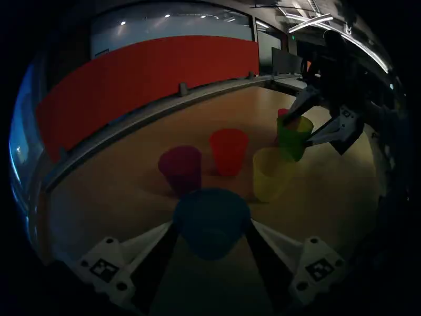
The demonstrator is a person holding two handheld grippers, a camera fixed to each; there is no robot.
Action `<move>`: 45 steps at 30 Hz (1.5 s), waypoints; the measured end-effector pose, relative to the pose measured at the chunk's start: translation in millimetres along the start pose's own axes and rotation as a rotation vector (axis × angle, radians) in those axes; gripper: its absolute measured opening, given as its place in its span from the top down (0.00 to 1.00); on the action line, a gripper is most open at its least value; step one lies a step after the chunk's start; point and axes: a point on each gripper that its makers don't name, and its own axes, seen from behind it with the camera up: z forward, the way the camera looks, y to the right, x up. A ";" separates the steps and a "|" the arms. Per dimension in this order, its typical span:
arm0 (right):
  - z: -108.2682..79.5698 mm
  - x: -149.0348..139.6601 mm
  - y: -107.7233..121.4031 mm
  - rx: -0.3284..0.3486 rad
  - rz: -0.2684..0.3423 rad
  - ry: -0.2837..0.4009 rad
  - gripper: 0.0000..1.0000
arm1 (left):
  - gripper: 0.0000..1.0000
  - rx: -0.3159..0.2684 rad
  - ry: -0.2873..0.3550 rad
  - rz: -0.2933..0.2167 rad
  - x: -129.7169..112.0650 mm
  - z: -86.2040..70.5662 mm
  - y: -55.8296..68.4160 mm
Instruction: Pour water
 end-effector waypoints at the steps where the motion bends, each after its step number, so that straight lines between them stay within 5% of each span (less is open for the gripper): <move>1: 1.4 -1.8 0.0 0.001 0.001 -0.003 0.10 | 0.14 0.000 -0.003 -0.001 -1.9 1.5 -0.7; 15: 13.9 -19.0 -3.2 0.008 0.006 -0.030 0.10 | 0.14 -0.003 -0.022 -0.009 -16.5 11.5 -3.3; 45: 20.2 -31.3 -5.8 -0.003 0.002 -0.036 0.10 | 0.05 0.020 -0.087 -0.045 -44.9 -7.9 -6.0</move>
